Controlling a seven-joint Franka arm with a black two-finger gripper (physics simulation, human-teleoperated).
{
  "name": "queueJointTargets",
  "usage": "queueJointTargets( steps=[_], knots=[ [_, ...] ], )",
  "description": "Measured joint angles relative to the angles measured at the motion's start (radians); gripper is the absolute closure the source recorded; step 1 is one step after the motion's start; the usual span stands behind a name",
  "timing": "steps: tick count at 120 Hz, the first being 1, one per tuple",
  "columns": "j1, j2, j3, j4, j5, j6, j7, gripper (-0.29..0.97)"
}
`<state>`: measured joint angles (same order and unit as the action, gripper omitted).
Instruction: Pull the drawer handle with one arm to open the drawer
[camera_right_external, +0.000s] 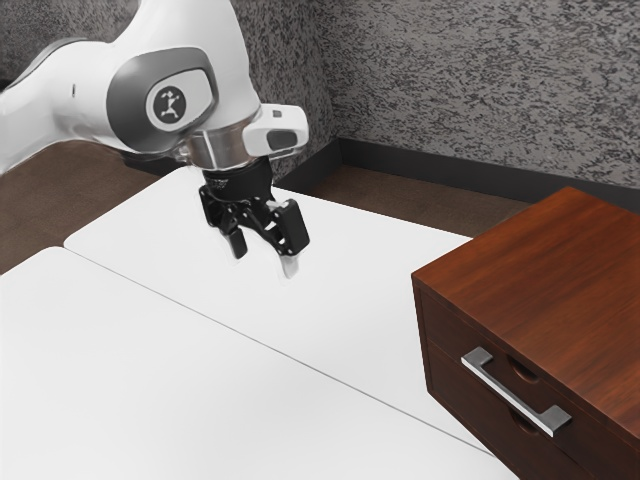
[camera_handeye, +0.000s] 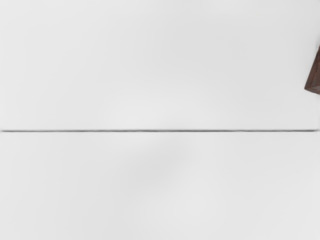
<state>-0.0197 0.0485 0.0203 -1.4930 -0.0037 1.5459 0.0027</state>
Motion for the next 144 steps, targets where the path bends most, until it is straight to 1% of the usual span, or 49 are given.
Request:
queueJointTargets(
  steps=[3, 7, 17, 38, 50, 54, 58, 63, 68, 74, 82, 88, 92, 96, 102, 108, 119, 126, 144],
  knots=[
    [-0.015, 0.05, 0.021, 0.079, -0.005, -0.022, 0.004, 0.0],
    [-0.011, 0.089, 0.037, 0.142, -0.011, -0.046, 0.009, 0.0],
    [0.025, 0.125, 0.052, 0.199, -0.02, -0.093, 0.021, 0.0],
    [0.028, 0.127, 0.056, 0.218, -0.029, -0.15, 0.041, 0.0],
    [0.032, 0.072, 0.051, 0.258, -0.03, -0.17, 0.067, 0.0],
    [0.045, 0.05, 0.032, 0.294, -0.04, -0.171, 0.107, 0.0],
    [0.058, 0.031, -0.002, 0.316, -0.066, -0.17, 0.16, 0.0],
    [0.086, 0.02, -0.075, 0.335, -0.112, -0.169, 0.233, 0.0],
    [0.087, 0.019, -0.146, 0.343, -0.146, -0.163, 0.301, 0.0],
    [0.05, 0.021, -0.208, 0.346, -0.167, -0.152, 0.376, 0.0],
    [-0.039, 0.019, -0.237, 0.34, -0.164, -0.146, 0.466, 0.0],
    [-0.106, 0.007, -0.243, 0.311, -0.13, -0.146, 0.528, 0.0],
    [-0.154, -0.014, -0.242, 0.259, -0.097, -0.141, 0.567, 0.0],
    [-0.199, -0.055, -0.241, 0.174, -0.07, -0.123, 0.605, 0.0],
    [-0.261, -0.165, -0.241, 0.004, -0.043, -0.074, 0.665, 0.0],
    [-0.318, -0.225, -0.241, -0.086, -0.026, -0.026, 0.722, 0.0],
    [-0.312, -0.25, -0.242, -0.172, -0.009, 0.036, 0.812, 0.0],
    [-0.293, -0.253, -0.241, -0.216, -0.013, 0.068, 0.864, 0.0],
    [-0.282, -0.22, -0.242, -0.245, -0.021, 0.115, 0.984, 0.0]
  ],
)
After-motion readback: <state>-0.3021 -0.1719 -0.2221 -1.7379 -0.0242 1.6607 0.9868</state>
